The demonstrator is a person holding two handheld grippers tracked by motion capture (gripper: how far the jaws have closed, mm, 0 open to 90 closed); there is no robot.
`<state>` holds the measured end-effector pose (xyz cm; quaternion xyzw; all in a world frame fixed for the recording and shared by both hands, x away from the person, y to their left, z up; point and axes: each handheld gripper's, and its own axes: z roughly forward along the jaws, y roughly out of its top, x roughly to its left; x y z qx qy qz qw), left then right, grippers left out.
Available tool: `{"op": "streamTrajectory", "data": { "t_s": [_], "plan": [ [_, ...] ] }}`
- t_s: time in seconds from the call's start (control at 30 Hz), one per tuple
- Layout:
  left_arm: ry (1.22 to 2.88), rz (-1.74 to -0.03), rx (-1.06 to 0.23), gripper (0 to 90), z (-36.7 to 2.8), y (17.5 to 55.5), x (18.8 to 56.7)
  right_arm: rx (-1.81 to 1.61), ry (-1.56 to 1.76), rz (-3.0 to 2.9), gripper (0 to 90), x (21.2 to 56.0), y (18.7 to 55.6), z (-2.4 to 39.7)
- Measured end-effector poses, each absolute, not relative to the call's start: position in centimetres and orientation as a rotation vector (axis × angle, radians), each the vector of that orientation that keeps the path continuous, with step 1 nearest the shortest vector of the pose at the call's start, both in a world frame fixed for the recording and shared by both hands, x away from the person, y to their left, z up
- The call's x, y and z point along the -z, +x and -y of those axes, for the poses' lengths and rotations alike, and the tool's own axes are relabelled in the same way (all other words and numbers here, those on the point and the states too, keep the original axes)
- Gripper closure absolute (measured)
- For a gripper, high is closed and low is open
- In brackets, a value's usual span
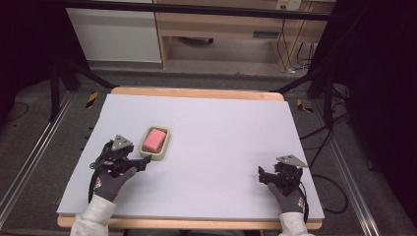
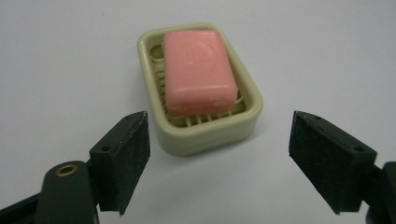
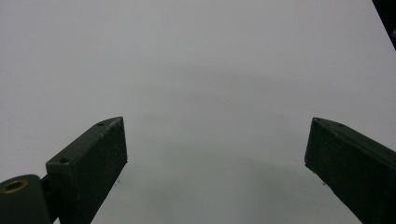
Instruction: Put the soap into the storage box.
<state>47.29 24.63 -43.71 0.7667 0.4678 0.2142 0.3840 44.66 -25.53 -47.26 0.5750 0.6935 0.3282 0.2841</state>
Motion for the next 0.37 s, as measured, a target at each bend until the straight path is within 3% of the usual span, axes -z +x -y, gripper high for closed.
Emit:
{"op": "streamTrajectory", "data": {
  "t_s": [0.37],
  "plan": [
    [1.875,-1.285,-0.6,19.6,-27.5,44.6,45.8,-0.858,1.525,-1.859,5.8,47.2,44.3,25.5]
  ]
}}
